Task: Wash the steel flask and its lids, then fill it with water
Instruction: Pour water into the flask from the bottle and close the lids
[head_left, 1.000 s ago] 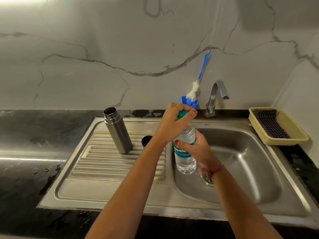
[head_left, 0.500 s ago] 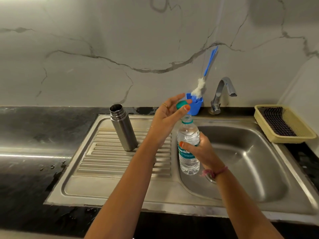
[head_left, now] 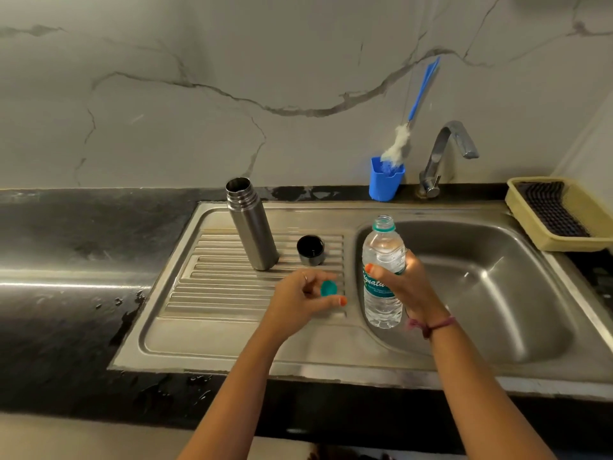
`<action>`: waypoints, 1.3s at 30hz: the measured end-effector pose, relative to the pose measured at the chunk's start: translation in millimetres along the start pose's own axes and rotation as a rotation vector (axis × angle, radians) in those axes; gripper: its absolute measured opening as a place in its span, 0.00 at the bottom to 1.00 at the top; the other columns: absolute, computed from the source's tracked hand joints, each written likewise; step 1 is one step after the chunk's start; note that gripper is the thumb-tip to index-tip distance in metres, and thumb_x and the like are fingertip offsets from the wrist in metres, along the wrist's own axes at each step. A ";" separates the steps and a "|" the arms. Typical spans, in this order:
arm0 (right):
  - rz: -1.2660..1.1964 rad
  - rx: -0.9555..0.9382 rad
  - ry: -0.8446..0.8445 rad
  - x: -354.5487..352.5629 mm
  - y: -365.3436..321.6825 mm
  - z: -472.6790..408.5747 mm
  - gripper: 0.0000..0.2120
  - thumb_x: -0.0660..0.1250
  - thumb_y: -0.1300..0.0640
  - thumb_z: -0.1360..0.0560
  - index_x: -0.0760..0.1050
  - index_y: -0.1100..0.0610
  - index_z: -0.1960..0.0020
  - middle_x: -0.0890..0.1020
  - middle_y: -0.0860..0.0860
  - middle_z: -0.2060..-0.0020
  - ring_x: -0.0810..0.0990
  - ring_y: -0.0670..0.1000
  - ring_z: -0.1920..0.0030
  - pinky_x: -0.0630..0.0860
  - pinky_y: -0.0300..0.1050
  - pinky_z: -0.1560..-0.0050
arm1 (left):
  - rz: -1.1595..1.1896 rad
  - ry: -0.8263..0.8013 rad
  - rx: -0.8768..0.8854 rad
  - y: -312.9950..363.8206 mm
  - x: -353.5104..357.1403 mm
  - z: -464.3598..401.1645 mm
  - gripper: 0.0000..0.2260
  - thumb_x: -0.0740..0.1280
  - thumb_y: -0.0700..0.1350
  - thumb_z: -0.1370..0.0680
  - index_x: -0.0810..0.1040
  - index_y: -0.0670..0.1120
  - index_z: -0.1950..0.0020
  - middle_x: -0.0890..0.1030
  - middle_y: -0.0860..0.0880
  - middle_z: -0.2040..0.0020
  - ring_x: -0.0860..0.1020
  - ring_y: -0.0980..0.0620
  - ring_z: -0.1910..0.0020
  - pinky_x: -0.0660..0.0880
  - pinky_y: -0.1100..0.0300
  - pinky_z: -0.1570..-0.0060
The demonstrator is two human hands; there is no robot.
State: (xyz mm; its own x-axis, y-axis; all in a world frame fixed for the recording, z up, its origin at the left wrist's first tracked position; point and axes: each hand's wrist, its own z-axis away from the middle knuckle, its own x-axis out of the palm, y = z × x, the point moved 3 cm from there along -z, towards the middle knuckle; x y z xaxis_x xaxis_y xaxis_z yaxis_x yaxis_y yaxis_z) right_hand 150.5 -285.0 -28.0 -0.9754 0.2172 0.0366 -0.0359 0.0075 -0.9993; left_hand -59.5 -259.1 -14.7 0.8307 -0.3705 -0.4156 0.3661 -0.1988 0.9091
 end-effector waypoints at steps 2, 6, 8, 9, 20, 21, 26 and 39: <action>-0.005 -0.002 0.017 1.1 3.4 1.8 0.28 0.76 0.46 0.44 0.76 0.54 0.46 0.84 0.52 0.54 0.84 0.52 0.53 0.80 0.44 0.54 | -0.240 -0.035 0.043 -18.6 1.4 4.3 0.16 0.79 0.49 0.31 0.82 0.56 0.46 0.77 0.50 0.53 0.74 0.56 0.57 0.72 0.69 0.56; -0.011 -0.022 0.019 4.8 6.7 4.7 0.27 0.75 0.45 0.43 0.77 0.52 0.47 0.85 0.50 0.55 0.84 0.51 0.53 0.80 0.42 0.55 | -0.466 -0.108 0.080 -46.4 9.8 12.3 0.17 0.76 0.47 0.27 0.83 0.46 0.40 0.72 0.48 0.49 0.71 0.55 0.51 0.70 0.69 0.50; -0.007 -0.031 0.025 6.6 7.4 6.0 0.25 0.75 0.45 0.43 0.77 0.52 0.48 0.85 0.48 0.56 0.84 0.50 0.53 0.80 0.40 0.55 | -0.481 -0.114 0.087 -57.3 13.5 15.5 0.17 0.76 0.47 0.27 0.82 0.44 0.40 0.71 0.48 0.49 0.72 0.53 0.51 0.70 0.68 0.49; -0.008 -0.033 0.028 7.5 7.3 7.2 0.25 0.75 0.45 0.43 0.77 0.51 0.48 0.85 0.47 0.57 0.84 0.49 0.54 0.79 0.39 0.57 | -0.477 -0.113 0.079 -61.3 15.2 17.3 0.18 0.76 0.48 0.27 0.82 0.44 0.39 0.72 0.49 0.49 0.72 0.53 0.51 0.72 0.66 0.48; -0.010 -0.053 0.081 4.1 12.4 12.2 0.27 0.75 0.45 0.42 0.77 0.54 0.46 0.86 0.46 0.57 0.84 0.48 0.53 0.78 0.37 0.58 | -0.660 -0.104 0.025 -97.0 25.8 29.7 0.30 0.71 0.63 0.29 0.72 0.57 0.28 0.76 0.57 0.36 0.71 0.52 0.41 0.66 0.60 0.42; -0.007 -0.055 0.084 3.3 12.8 11.9 0.27 0.75 0.45 0.42 0.77 0.54 0.46 0.85 0.47 0.56 0.84 0.48 0.53 0.79 0.37 0.58 | -0.665 -0.109 0.025 -98.9 25.5 30.1 0.31 0.70 0.64 0.29 0.71 0.58 0.28 0.76 0.57 0.36 0.70 0.53 0.40 0.65 0.60 0.42; 0.018 -0.058 0.101 -0.1 15.0 9.7 0.26 0.75 0.44 0.41 0.77 0.52 0.46 0.85 0.51 0.54 0.84 0.52 0.51 0.80 0.46 0.53 | -0.472 0.091 0.121 -92.5 9.1 30.1 0.27 0.68 0.65 0.30 0.79 0.52 0.37 0.77 0.57 0.45 0.75 0.53 0.47 0.74 0.54 0.45; 0.026 -0.064 0.114 -1.5 16.1 1.6 0.28 0.75 0.44 0.42 0.77 0.53 0.45 0.85 0.50 0.53 0.84 0.51 0.51 0.79 0.45 0.54 | 0.063 0.690 -0.179 -47.8 -87.2 -57.5 0.45 0.77 0.49 0.29 0.55 0.42 0.21 0.63 0.44 0.26 0.65 0.48 0.28 0.66 0.52 0.28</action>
State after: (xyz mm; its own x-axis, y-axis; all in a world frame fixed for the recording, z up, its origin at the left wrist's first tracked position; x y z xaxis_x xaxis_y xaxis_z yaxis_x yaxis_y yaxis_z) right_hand 151.0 -286.8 -44.2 -0.9446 0.3278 0.0142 0.0063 0.0615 -0.9981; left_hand -125.4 -165.0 -20.2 0.9068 0.2940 -0.3023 0.3226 -0.0222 0.9463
